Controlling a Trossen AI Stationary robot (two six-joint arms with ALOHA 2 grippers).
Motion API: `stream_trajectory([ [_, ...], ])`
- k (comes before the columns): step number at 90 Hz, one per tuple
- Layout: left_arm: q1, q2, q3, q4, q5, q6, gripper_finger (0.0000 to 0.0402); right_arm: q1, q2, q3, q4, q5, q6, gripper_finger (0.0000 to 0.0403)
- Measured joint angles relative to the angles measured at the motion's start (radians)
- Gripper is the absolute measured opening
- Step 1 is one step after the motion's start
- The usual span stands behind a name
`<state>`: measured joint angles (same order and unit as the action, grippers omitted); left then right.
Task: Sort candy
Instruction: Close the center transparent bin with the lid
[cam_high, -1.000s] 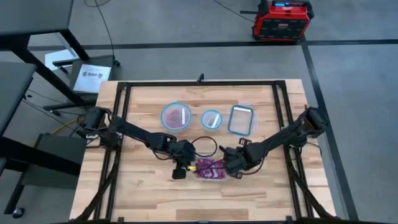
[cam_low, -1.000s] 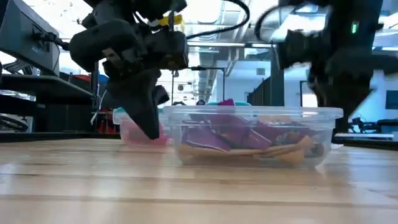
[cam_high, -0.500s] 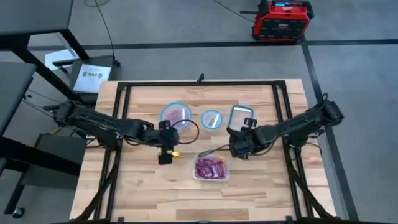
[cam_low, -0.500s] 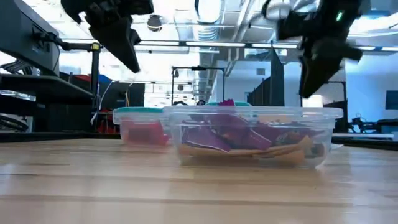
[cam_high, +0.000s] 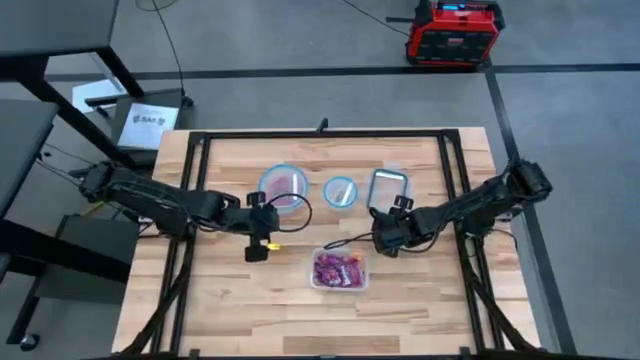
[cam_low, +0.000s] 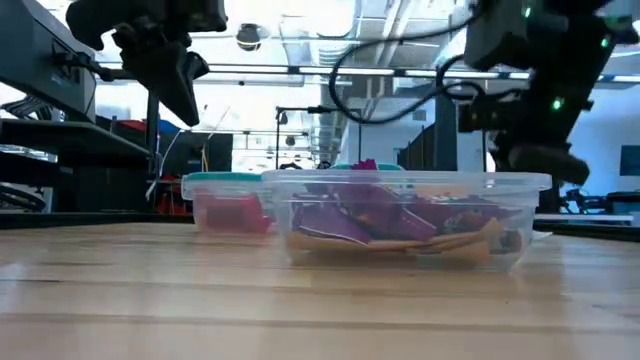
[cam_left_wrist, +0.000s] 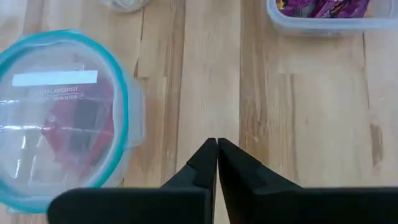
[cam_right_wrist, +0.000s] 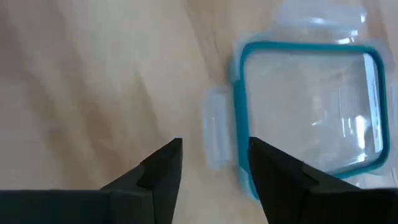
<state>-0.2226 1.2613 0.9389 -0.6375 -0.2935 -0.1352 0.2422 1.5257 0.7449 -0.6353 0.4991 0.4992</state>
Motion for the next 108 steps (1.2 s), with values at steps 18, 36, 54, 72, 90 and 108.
stream_trajectory([
  [18, 0.0, 0.0, -0.016, 0.002, -0.002, 0.011, 0.0, -0.03, 0.0, -0.054, 0.085, -0.013, -0.017, 0.0159],
  [36, 0.0, 0.0, -0.027, 0.009, -0.003, 0.011, 0.0, -0.064, -0.001, -0.095, 0.154, -0.014, -0.085, 0.0142],
  [54, 0.0, 0.0, -0.027, 0.008, -0.003, 0.011, 0.0, -0.093, -0.004, -0.13, 0.201, -0.007, -0.1, 0.0115],
  [72, 0.0, 0.0, -0.027, 0.008, -0.003, 0.012, 0.0, -0.1, -0.003, -0.152, 0.215, 0.002, -0.119, 0.0058],
  [90, 0.0, 0.0, -0.027, 0.008, -0.003, 0.012, 0.0, -0.103, -0.006, -0.155, 0.194, 0.046, -0.104, 0.0009],
  [108, 0.0, 0.0, -0.027, 0.008, -0.003, 0.01, 0.0, -0.075, -0.057, -0.035, -0.013, -0.045, 0.002, 0.0003],
])
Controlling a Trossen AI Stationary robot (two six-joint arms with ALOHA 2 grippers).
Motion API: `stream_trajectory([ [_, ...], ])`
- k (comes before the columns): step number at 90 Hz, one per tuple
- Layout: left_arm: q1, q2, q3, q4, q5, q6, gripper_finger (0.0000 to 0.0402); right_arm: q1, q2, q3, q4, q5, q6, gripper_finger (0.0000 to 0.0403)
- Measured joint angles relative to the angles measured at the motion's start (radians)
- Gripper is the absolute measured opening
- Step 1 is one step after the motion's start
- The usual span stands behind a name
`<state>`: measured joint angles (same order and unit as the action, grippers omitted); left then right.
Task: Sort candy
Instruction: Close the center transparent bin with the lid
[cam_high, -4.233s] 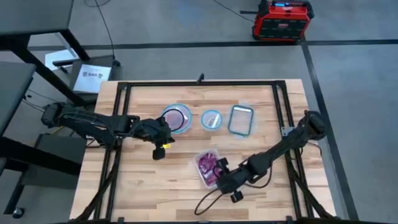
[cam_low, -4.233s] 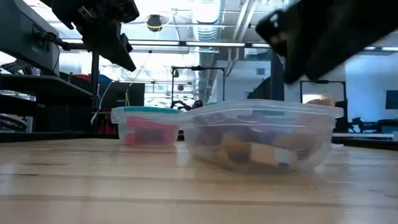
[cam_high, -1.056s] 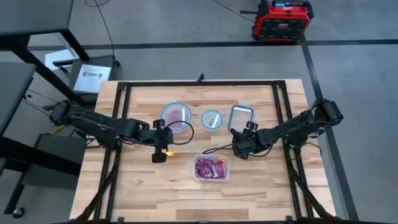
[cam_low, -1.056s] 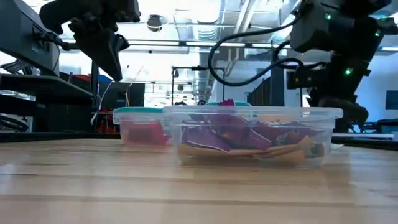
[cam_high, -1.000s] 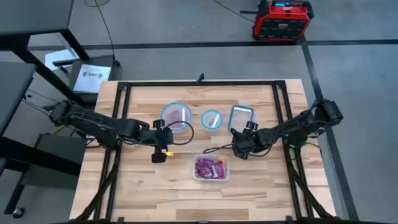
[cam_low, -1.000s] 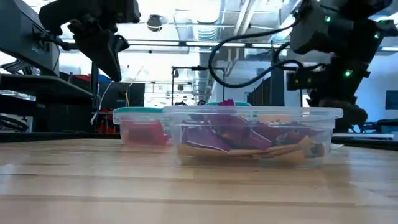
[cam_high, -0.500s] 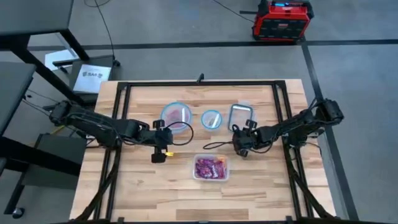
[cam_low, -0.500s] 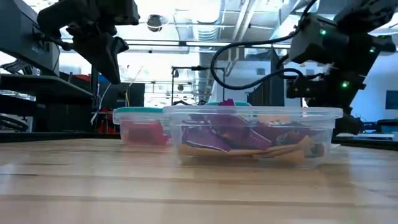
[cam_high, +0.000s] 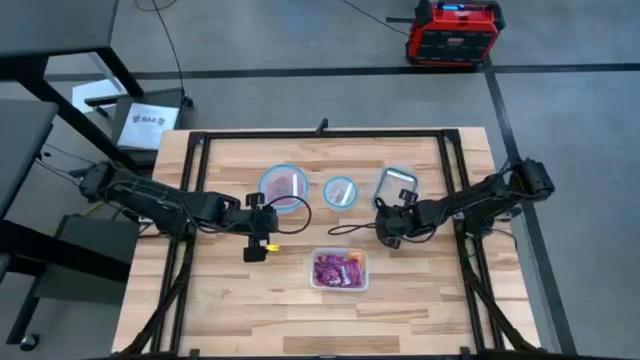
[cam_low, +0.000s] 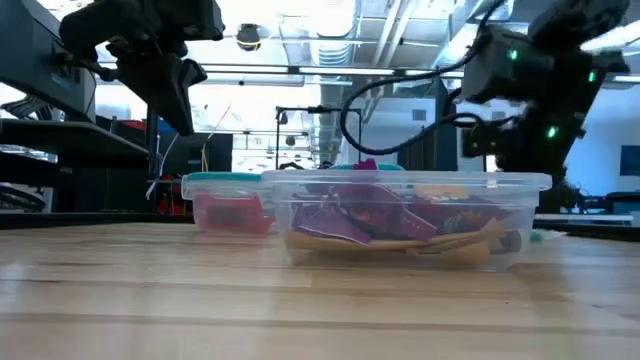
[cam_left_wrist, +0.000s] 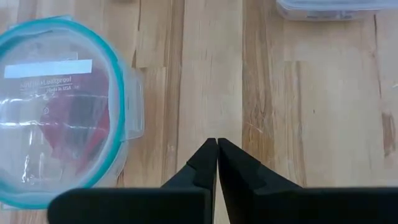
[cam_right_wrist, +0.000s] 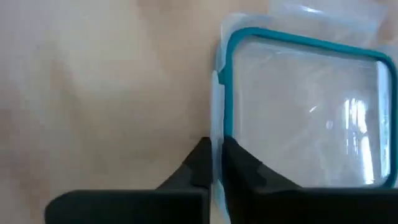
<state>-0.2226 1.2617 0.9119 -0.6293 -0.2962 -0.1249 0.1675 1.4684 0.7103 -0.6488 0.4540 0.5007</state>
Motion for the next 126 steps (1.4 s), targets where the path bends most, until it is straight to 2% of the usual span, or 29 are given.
stream_trajectory([
  [11, 0.0, 0.0, 0.0, 0.003, 0.0, -0.001, 0.0, 0.055, -0.069, 0.125, -0.14, -0.032, 0.121, 0.0002],
  [31, 0.0, 0.0, 0.0, 0.062, 0.0, -0.003, 0.0, 0.228, -0.17, 0.387, -0.4, -0.067, 0.415, 0.0001],
  [46, 0.0, 0.0, 0.0, 0.106, 0.0, -0.017, 0.0, 0.353, -0.207, 0.554, -0.497, -0.056, 0.591, 0.0],
  [54, 0.0, 0.0, 0.0, 0.168, 0.0, -0.018, 0.0, 0.413, -0.207, 0.629, -0.532, -0.012, 0.636, 0.0],
  [75, 0.0, 0.0, 0.001, 0.336, 0.004, -0.014, 0.0001, 0.516, -0.205, 0.775, -0.576, 0.132, 0.643, 0.0],
  [83, 0.0, 0.0, 0.001, 0.387, 0.008, -0.026, 0.0013, 0.54, -0.206, 0.808, -0.574, 0.181, 0.618, 0.0],
  [93, 0.001, 0.019, 0.002, 0.481, 0.028, -0.026, 0.0052, 0.558, -0.206, 0.836, -0.558, 0.217, 0.57, 0.0],
  [109, 0.012, 0.095, 0.002, 0.659, 0.036, -0.01, 0.0139, 0.561, -0.205, 0.875, -0.507, 0.258, 0.448, 0.0],
  [126, 0.064, 0.228, 0.002, 0.951, 0.186, -0.011, 0.0192, 0.561, -0.206, 0.899, -0.434, 0.283, 0.309, 0.0],
])
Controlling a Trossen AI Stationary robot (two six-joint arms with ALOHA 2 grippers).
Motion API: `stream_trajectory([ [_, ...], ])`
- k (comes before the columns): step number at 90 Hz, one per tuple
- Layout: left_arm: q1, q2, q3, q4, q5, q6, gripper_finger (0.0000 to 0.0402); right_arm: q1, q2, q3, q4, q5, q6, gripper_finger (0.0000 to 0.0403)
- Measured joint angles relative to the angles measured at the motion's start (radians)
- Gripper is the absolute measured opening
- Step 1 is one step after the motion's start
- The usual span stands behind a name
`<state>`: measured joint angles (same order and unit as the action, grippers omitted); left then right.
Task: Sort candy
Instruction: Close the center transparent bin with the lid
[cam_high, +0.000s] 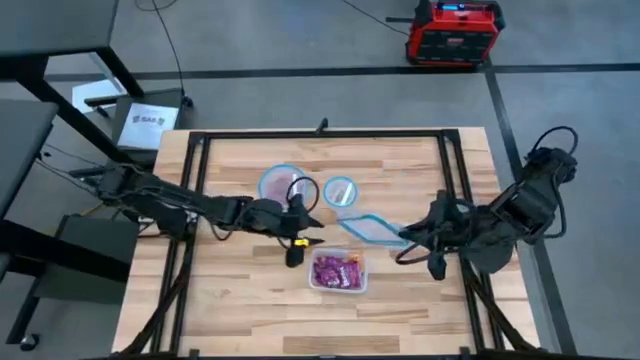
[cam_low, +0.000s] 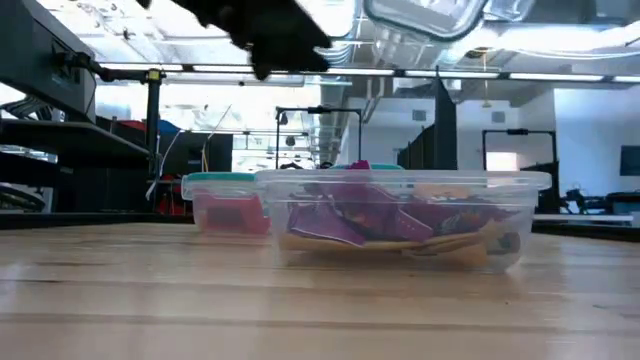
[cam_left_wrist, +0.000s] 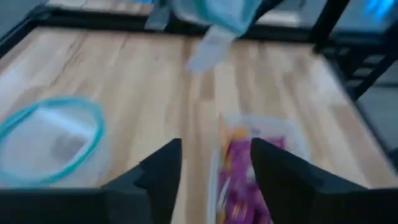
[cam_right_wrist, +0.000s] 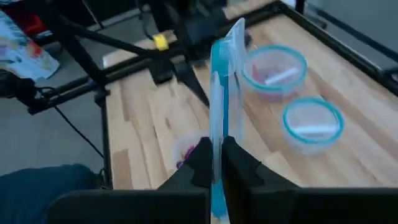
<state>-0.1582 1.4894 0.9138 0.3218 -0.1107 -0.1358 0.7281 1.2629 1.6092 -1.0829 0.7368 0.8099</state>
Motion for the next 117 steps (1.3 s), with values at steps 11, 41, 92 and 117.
stream_trajectory([
  [11, 0.021, 0.073, 0.0, 0.129, 0.034, 0.021, 0.0198, 0.0, 0.0, 0.002, 0.033, 0.0, -0.047, 0.0],
  [41, 0.055, 0.1, 0.002, 0.18, 0.011, 0.087, 0.0195, 0.018, 0.0, 0.002, 0.046, 0.012, -0.069, 0.0],
  [92, 0.047, 0.092, 0.003, 0.298, 0.109, 0.064, 0.0194, 0.018, 0.0, 0.002, 0.043, 0.026, -0.088, 0.0],
  [117, 0.048, 0.092, 0.003, 0.283, 0.109, 0.061, 0.0112, 0.018, 0.0, 0.002, 0.04, 0.055, -0.089, 0.0],
])
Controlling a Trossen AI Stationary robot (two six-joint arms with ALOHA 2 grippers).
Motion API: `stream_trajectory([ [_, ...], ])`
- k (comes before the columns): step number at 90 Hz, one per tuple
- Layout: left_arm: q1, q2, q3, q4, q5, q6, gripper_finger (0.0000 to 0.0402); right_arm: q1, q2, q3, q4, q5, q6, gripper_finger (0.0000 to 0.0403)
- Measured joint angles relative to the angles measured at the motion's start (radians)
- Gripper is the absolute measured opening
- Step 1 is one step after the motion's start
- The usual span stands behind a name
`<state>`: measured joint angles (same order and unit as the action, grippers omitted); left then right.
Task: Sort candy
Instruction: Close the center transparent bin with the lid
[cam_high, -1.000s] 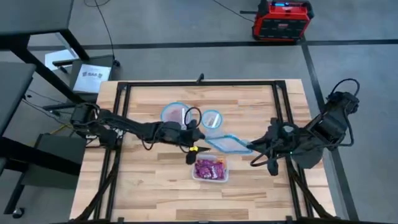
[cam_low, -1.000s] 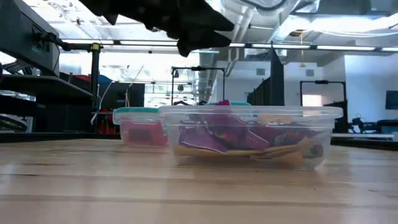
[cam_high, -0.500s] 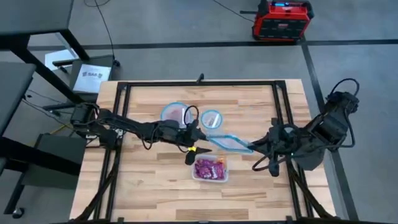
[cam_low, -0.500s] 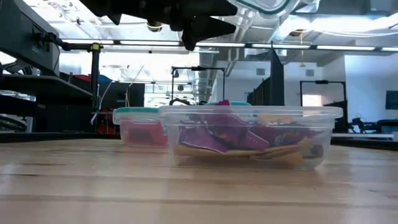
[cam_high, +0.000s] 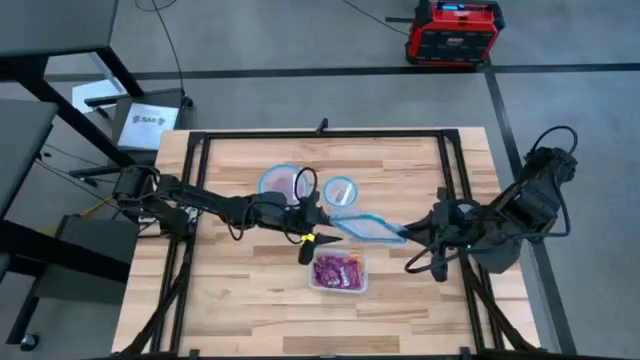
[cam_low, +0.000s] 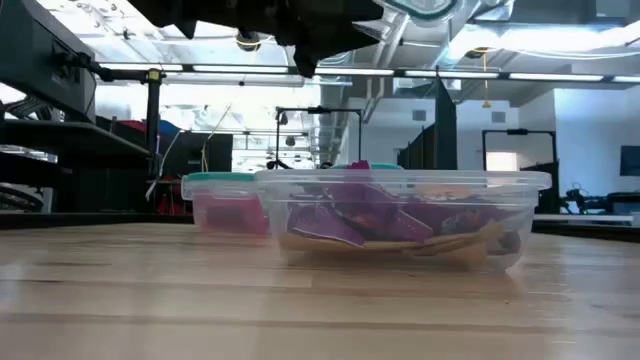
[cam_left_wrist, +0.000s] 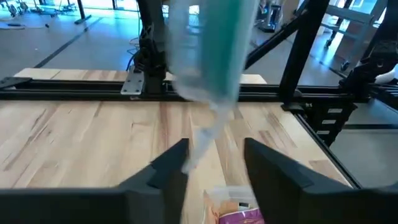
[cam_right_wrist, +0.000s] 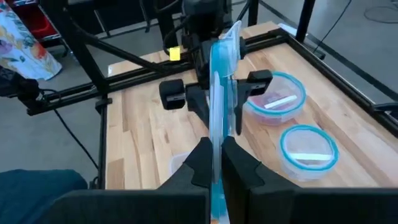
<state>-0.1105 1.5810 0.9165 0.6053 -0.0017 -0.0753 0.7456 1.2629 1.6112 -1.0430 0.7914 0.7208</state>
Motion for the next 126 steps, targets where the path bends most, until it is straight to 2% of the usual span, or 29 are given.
stream_trajectory([
  [15, 0.005, 0.0, 0.0, 0.042, 0.0, 0.004, 0.0016, -0.002, 0.0, 0.0, -0.001, 0.004, 0.0, 0.0],
  [29, 0.003, -0.005, 0.003, -0.039, 0.004, -0.041, 0.0007, -0.002, 0.0, 0.0, -0.059, 0.05, 0.046, 0.0],
  [43, -0.013, -0.053, 0.004, -0.264, 0.033, -0.154, 0.0004, -0.023, 0.02, -0.015, -0.28, 0.037, 0.297, 0.0],
  [52, -0.025, -0.1, 0.004, -0.384, 0.092, -0.258, 0.0004, -0.047, 0.049, -0.067, -0.379, -0.085, 0.461, 0.0002],
  [61, -0.025, -0.147, 0.005, -0.492, 0.203, -0.37, 0.0003, -0.089, 0.085, -0.142, -0.345, -0.224, 0.534, 0.0003],
  [81, -0.032, -0.187, 0.001, -0.747, 0.356, -0.503, 0.0002, -0.173, 0.194, -0.301, -0.008, -0.513, 0.507, 0.0002],
  [93, -0.032, -0.166, -0.006, -0.78, 0.505, -0.571, 0.0002, -0.208, 0.266, -0.336, 0.121, -0.693, 0.472, 0.0001],
  [106, -0.027, -0.122, -0.007, -0.788, 0.612, -0.597, 0.0002, -0.223, 0.316, -0.338, 0.172, -0.792, 0.447, 0.0001],
  [112, -0.021, -0.092, -0.009, -0.807, 0.692, -0.599, 0.0002, -0.225, 0.331, -0.345, 0.141, -0.844, 0.442, 0.0001],
  [118, -0.02, -0.056, -0.016, -0.843, 0.713, -0.578, 0.0002, -0.223, 0.355, -0.344, 0.143, -0.858, 0.442, 0.0001],
  [126, -0.005, -0.019, -0.011, -0.811, 0.701, -0.551, 0.0002, -0.217, 0.376, -0.348, 0.087, -0.851, 0.456, 0.0001],
])
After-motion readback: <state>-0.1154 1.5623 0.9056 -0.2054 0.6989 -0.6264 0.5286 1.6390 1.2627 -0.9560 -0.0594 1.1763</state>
